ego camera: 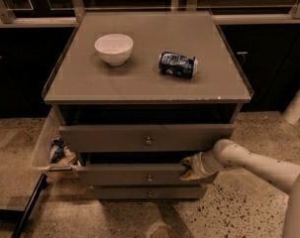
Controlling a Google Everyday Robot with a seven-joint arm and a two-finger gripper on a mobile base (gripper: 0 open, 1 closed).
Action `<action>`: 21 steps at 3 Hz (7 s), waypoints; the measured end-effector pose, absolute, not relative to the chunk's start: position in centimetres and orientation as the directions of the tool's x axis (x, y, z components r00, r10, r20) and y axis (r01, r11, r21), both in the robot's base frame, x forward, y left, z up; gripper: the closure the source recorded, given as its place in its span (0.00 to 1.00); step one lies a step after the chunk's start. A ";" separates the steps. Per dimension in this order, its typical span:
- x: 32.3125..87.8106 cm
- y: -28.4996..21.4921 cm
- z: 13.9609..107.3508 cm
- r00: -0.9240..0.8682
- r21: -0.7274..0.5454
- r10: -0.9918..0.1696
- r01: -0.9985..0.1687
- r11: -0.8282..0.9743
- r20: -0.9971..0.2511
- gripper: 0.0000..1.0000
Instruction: Open middle drawer
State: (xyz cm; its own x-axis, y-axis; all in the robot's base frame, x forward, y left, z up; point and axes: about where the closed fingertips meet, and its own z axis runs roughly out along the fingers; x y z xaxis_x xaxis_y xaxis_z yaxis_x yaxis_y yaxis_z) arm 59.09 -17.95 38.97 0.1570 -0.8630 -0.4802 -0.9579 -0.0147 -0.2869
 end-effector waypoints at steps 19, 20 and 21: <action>46.7 -20.0 38.3 0.180 -0.266 -0.782 -0.964 -0.019 -0.596 0.61; 46.7 -20.0 38.6 0.180 -0.266 -0.782 -0.964 -0.019 -0.596 0.84; 46.0 -20.2 38.7 0.185 -0.272 -0.782 -0.962 -0.021 -0.596 1.00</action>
Offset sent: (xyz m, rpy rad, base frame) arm -0.0711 -0.0143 -0.0221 0.0460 0.0644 0.0523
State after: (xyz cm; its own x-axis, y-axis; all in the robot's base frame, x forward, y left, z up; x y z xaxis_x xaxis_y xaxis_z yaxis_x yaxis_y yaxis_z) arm 46.01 -20.18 38.67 0.1853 -0.7817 -0.5955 -0.9620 -0.0206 -0.2723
